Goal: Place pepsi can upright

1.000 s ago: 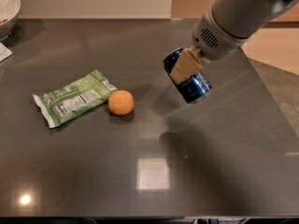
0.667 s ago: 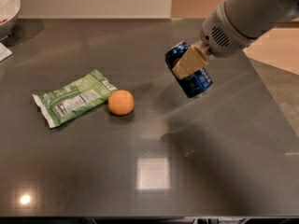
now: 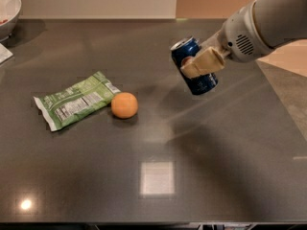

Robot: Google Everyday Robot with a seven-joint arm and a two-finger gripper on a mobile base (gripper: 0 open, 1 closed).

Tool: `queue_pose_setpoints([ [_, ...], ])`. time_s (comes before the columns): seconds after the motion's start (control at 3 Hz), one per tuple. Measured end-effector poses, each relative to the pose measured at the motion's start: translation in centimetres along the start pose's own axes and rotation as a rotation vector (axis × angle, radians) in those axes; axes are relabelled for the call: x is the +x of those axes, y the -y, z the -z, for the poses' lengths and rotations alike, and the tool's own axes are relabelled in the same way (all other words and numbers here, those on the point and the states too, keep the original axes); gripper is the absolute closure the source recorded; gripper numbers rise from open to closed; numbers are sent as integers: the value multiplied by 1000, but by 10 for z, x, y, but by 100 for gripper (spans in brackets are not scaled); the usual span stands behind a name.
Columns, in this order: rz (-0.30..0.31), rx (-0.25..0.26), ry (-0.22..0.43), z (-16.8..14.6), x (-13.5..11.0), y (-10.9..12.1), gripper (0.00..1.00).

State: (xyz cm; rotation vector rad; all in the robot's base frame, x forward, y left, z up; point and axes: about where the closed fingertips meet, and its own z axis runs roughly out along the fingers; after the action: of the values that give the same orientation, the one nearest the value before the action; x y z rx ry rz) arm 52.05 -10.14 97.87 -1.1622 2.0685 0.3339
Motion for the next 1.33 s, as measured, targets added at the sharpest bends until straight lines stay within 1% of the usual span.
queue_pose_setpoints([
  [0.33,34,-37,117,-7,5,1,100],
  [0.67,58,-62,235,-14,10,-1,100],
  [1.0,69,-69,339,-17,13,-1,100],
  [1.33,70,-72,417,-18,16,-2,100],
])
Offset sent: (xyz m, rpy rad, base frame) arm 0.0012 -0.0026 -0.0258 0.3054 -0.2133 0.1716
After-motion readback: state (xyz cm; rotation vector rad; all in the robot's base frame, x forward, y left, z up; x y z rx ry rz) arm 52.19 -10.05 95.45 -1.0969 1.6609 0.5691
